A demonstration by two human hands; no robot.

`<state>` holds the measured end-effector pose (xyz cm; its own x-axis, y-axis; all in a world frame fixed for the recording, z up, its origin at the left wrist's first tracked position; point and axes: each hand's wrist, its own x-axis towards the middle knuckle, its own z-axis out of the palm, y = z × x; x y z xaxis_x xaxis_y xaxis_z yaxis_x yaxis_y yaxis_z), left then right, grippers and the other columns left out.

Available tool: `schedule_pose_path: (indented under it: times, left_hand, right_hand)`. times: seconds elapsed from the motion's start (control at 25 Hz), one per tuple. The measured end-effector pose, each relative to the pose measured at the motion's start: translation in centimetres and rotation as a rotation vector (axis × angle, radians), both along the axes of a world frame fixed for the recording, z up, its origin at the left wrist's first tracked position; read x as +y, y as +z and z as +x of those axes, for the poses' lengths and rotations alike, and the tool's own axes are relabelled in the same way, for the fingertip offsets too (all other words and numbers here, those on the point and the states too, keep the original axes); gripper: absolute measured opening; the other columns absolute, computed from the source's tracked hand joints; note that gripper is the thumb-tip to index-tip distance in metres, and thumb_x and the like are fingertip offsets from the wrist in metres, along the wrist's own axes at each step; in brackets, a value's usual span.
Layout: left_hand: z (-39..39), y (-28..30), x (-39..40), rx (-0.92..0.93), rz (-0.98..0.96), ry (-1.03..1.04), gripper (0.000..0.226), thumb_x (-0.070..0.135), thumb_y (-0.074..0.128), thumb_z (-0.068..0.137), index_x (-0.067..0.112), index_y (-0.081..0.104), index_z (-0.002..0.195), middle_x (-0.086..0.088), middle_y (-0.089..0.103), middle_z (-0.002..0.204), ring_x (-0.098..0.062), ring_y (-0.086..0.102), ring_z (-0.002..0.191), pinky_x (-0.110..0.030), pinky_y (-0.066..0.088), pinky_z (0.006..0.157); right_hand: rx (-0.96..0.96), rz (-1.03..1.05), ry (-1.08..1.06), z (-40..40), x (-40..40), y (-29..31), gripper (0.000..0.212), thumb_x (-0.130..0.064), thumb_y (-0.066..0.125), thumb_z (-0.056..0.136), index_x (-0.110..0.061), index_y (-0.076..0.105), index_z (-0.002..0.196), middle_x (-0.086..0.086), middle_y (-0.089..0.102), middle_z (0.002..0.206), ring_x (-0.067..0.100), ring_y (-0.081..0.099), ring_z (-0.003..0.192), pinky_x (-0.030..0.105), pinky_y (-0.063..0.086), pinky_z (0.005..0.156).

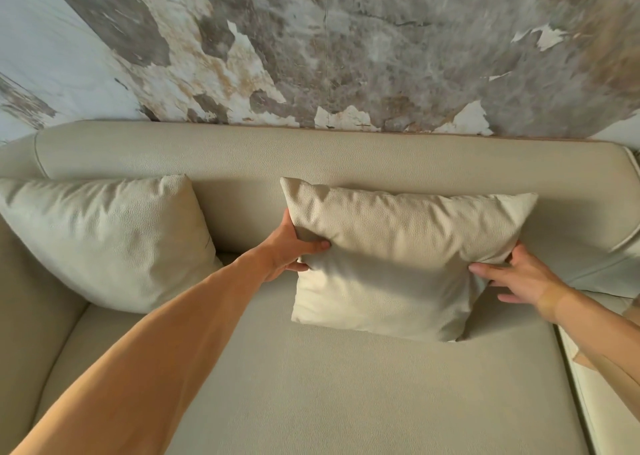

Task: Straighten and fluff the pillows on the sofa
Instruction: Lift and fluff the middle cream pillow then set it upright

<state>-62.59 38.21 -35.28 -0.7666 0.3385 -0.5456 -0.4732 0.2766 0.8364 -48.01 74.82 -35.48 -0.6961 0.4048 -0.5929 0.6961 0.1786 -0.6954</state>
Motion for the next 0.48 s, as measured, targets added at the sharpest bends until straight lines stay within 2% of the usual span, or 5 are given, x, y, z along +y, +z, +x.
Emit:
schedule_pose_path:
  times: [0.24,0.48]
  left_hand:
    - [0.8,-0.1,3.0,0.017,-0.019,-0.037,0.090,0.014,0.086,0.071,0.053,0.030,0.129,0.009,0.047,0.135,-0.024,0.049,0.124,-0.058,0.056,0.084]
    - [0.5,-0.5,3.2,0.009,-0.090,-0.060,0.093,0.022,0.089,0.068,0.053,0.029,0.131,0.011,0.050,0.131,-0.023,0.051,0.121,-0.055,0.057,0.084]
  right_hand:
    - [-0.010,0.014,-0.024,1.5,2.4,1.0,0.067,-0.021,0.076,0.080,-0.022,0.036,0.133,0.005,0.061,0.126,0.029,0.060,0.110,0.047,0.048,0.091]
    - [0.048,-0.025,-0.083,1.2,2.2,-0.2,0.082,-0.017,0.075,0.082,-0.026,0.025,0.146,0.001,0.053,0.130,0.031,0.053,0.120,0.049,0.044,0.096]
